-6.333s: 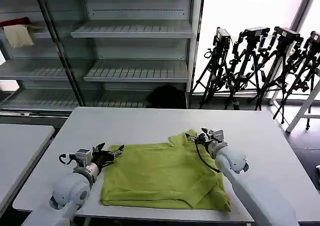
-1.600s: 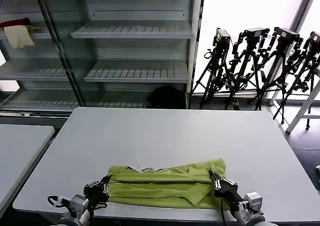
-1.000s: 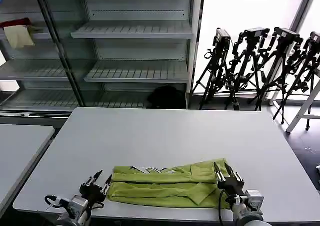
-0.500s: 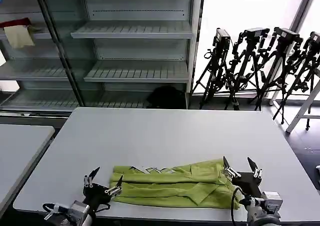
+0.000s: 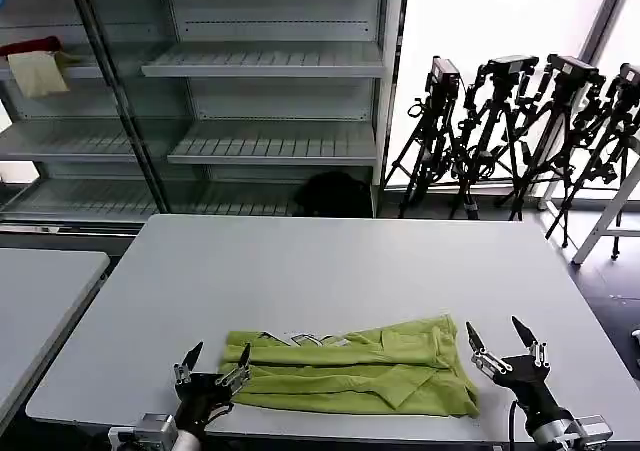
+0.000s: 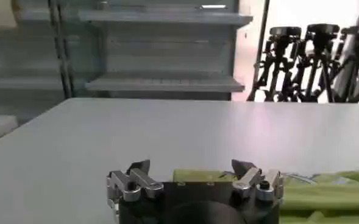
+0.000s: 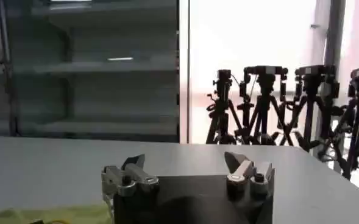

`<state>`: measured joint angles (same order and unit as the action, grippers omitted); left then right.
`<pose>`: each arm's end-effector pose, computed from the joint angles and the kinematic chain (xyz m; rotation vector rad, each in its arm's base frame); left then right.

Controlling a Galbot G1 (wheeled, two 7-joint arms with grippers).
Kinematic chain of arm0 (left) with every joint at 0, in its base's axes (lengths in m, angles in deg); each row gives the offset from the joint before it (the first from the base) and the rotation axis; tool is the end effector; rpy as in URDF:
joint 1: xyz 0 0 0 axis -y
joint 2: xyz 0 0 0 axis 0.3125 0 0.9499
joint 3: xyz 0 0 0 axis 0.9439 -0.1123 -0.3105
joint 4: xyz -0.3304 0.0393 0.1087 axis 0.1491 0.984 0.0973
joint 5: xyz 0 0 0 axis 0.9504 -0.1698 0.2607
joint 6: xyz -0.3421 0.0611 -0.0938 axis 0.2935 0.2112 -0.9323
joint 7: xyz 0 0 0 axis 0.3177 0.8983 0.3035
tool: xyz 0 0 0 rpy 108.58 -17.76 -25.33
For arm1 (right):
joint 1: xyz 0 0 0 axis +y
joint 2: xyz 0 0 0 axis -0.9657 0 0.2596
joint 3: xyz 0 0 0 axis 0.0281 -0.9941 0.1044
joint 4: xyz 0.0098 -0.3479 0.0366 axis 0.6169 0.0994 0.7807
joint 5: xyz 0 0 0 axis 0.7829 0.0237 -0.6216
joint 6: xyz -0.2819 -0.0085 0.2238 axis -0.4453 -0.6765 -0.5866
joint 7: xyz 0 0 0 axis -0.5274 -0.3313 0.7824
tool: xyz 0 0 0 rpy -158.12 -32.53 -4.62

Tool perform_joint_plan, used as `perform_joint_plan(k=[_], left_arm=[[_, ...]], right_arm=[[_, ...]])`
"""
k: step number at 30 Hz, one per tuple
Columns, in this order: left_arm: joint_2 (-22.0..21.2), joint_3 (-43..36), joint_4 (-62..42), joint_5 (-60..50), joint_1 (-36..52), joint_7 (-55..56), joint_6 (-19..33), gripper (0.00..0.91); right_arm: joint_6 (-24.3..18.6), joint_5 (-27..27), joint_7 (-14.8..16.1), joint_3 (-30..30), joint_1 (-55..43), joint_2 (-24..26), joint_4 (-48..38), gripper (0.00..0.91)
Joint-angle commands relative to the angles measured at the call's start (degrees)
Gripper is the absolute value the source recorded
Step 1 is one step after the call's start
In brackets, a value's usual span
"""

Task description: Fold and organize the clothes.

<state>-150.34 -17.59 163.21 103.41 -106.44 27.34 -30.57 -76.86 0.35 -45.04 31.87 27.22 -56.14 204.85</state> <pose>0.1515 0.0048 -0.2602 -0.0661 -2.8092 0.0729 0.1605 -0.1508 -0.2876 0.1970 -3.0892 0.0035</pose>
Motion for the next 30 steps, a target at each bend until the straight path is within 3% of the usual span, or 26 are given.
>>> perform_joint_plan(k=[1, 14, 16, 18, 20, 22, 24, 30], left_arm=[[-6.9, -1.7, -8.1, 0.9, 0.5, 1.0, 8.4, 0.907], [-8.8, -4.0, -10.6, -0.3, 1.0, 0.8, 11.7, 0.907], [-9.0, -4.2, -11.0, 0.8, 1.5, 0.8, 11.9, 0.846], [-9.2, -4.4, -11.2, 1.3, 1.7, 0.7, 12.1, 0.524], [-9.3, -4.9, -12.1, 1.2, 1.9, 0.7, 12.7, 0.343], [-9.3, -5.3, -12.6, 1.2, 1.9, 0.7, 12.8, 0.071], [-9.4, -5.5, -12.9, 1.0, 2.0, 0.7, 13.0, 0.01], [-9.4, -6.1, -13.2, 0.4, 2.1, 0.3, 12.6, 0.01]], right_arm=[[-7.9, -3.5, 8.4, 4.1, 2.2, 0.1, -6.2, 0.907], [-7.6, -3.3, 8.5, 3.7, 1.5, 0.0, -6.1, 0.907], [-7.6, -3.2, 8.5, 3.6, 1.4, 0.0, -6.1, 0.907], [-7.6, -3.3, 8.5, 3.6, 1.4, -0.1, -6.1, 0.907], [-7.7, -3.3, 8.5, 3.7, 1.5, -0.1, -6.2, 0.907], [-7.7, -3.3, 8.5, 3.8, 1.6, -0.1, -6.1, 0.907], [-7.7, -3.3, 8.5, 3.9, 1.6, 0.0, -5.9, 0.907], [-7.6, -3.3, 8.5, 3.8, 1.3, 0.0, -5.3, 0.907]])
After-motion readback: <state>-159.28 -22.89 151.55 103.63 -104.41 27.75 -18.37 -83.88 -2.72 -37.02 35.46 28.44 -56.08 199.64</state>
